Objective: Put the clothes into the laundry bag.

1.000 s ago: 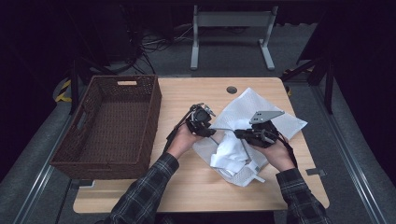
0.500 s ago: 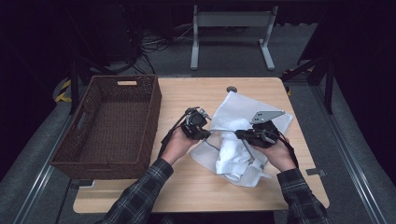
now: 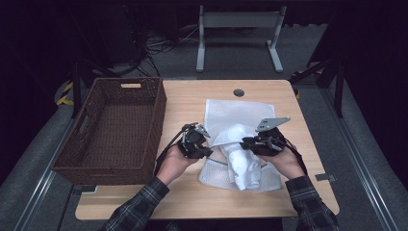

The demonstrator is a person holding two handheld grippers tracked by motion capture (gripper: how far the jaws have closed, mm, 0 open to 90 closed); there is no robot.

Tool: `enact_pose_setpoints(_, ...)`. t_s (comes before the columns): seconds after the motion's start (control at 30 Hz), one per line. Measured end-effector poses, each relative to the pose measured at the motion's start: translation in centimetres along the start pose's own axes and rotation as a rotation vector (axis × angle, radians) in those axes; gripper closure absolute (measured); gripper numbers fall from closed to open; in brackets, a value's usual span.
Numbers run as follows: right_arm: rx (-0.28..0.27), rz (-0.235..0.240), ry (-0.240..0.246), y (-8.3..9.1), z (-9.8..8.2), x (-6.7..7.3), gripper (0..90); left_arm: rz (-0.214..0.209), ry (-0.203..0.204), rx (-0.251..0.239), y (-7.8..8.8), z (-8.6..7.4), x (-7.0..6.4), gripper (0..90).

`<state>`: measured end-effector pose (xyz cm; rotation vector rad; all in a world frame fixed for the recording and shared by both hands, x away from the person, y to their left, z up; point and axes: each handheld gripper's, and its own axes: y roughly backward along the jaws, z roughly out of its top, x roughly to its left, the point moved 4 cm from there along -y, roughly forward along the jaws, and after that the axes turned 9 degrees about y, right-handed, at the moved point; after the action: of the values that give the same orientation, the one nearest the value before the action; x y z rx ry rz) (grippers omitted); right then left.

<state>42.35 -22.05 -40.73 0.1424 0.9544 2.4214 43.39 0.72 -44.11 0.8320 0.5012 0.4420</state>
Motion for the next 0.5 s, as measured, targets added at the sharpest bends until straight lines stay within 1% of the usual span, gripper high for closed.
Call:
enact_pose_setpoints(0.07, -0.017, 0.005, -0.028, 0.7, -0.4, 0.2, 53.5, -0.011, 0.003, -0.004, 0.0, 0.0, 0.0, 87.6)
enact_pose_setpoints(0.13, -0.029, 0.023, -0.052, 1.5, -0.8, 0.6, 46.7, -0.010, 0.001, -0.007, 0.2, 0.0, 0.0, 88.7)
enact_pose_setpoints(0.2, -0.028, 0.030, -0.061, 2.1, -1.2, 1.1, 42.4, -0.008, 0.005, -0.008, 0.3, -0.1, 0.0, 88.7)
enact_pose_setpoints(0.23, -0.021, 0.043, -0.069, 2.3, -1.5, 1.5, 40.4, -0.010, 0.006, -0.010, 0.3, -0.1, 0.0, 88.7)
enact_pose_setpoints(0.27, -0.012, 0.049, -0.068, 2.5, -1.9, 2.0, 39.4, -0.010, 0.006, -0.010, 0.3, -0.1, 0.0, 88.8)
enact_pose_setpoints(0.3, -0.012, 0.049, -0.068, 2.5, -1.9, 2.0, 39.4, -0.010, 0.005, -0.011, 0.4, -0.1, 0.0, 88.8)
enact_pose_setpoints(0.43, 0.017, 0.063, -0.069, 3.1, -3.2, 4.0, 33.2, -0.012, 0.001, -0.009, 0.5, -0.1, -0.2, 88.8)
enact_pose_setpoints(0.5, 0.021, 0.080, -0.074, 3.2, -3.6, 5.2, 27.7, -0.016, 0.001, -0.011, 0.4, -0.1, -0.1, 88.8)
